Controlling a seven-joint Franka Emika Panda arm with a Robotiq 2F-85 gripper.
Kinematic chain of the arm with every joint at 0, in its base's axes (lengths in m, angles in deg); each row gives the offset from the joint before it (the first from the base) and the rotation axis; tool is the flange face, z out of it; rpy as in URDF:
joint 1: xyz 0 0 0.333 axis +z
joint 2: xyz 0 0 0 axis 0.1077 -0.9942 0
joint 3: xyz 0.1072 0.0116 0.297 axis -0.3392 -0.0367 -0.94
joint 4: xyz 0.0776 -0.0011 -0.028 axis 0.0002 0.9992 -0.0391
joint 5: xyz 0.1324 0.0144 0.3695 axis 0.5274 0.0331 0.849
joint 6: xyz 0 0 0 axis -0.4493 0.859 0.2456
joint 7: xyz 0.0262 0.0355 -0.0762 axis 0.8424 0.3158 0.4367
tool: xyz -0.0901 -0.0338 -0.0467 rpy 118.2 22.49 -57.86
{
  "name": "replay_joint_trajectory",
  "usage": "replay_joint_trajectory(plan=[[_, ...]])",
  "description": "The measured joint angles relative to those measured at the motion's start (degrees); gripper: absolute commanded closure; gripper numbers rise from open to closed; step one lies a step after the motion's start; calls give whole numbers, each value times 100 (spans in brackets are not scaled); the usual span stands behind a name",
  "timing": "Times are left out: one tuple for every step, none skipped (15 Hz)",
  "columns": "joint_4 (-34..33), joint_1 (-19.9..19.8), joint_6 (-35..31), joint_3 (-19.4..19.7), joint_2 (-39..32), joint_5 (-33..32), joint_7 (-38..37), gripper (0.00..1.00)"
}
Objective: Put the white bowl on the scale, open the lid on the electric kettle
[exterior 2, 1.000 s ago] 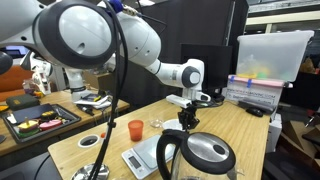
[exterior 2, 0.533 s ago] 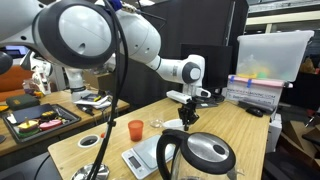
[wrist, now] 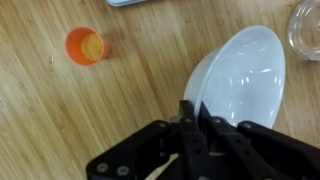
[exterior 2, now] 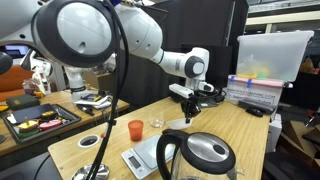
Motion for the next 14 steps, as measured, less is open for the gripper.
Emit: replay_joint_trajectory(plan=[[-1, -10, 0, 0, 0, 24, 0, 98], [-6, -17, 0, 0, 0, 48, 0, 98], [-15, -22, 0, -1, 2, 68, 0, 98], [-23, -27, -1, -1, 13, 85, 0, 98], [-25, -36, -1, -1, 35, 94, 0, 98], [-22, -54, 0, -1, 74, 101, 3, 98], [-19, -83, 0, -1, 116, 104, 5, 98], [-3, -126, -1, 0, 167, 104, 9, 98], [38, -177, 0, 1, 240, 105, 22, 98], [98, -233, 1, 1, 316, 109, 54, 98], [206, -293, 2, 0, 424, 120, 103, 98], [346, -350, 6, -5, 541, 155, 168, 98], [530, -399, 13, -20, 667, 202, 246, 98], [753, -437, 18, -44, 801, 252, 336, 98]])
